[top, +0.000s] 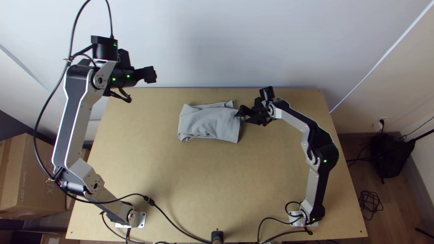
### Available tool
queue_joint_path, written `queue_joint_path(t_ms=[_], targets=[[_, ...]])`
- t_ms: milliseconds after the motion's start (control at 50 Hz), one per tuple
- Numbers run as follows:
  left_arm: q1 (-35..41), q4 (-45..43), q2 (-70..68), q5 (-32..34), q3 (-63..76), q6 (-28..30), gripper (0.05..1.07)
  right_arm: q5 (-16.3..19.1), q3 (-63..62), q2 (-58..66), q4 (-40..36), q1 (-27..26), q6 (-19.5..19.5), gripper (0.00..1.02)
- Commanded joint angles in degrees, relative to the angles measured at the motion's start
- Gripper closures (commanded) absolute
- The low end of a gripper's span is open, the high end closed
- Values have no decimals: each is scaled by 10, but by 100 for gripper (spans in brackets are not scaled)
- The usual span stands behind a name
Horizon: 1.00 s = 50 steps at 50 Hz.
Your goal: Fold the t-shirt
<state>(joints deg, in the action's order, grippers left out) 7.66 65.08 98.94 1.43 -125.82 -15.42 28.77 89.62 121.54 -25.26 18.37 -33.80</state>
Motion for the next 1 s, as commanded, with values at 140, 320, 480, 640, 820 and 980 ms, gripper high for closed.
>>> queue_joint_path(t_ms=[140, 320, 480, 640, 820, 980], targets=[[-41, 17, -44, 2, 16, 0, 9, 0, 62, 44, 3, 3, 12, 100], [-61, 22, -57, 2, 25, -1, 9, 0, 119, 48, 3, -3, 9, 100], [-73, 26, -68, 2, 34, -2, 9, 0, 185, 69, -19, -6, 8, 100], [-79, 27, -77, 2, 44, -2, 9, 0, 241, 92, -35, -6, 0, 100], [-85, 27, -86, 2, 59, -2, 9, 0, 275, 143, -43, -10, -9, 100], [-85, 28, -91, 2, 60, -1, 9, -4, 275, 165, -52, -18, -4, 88]])
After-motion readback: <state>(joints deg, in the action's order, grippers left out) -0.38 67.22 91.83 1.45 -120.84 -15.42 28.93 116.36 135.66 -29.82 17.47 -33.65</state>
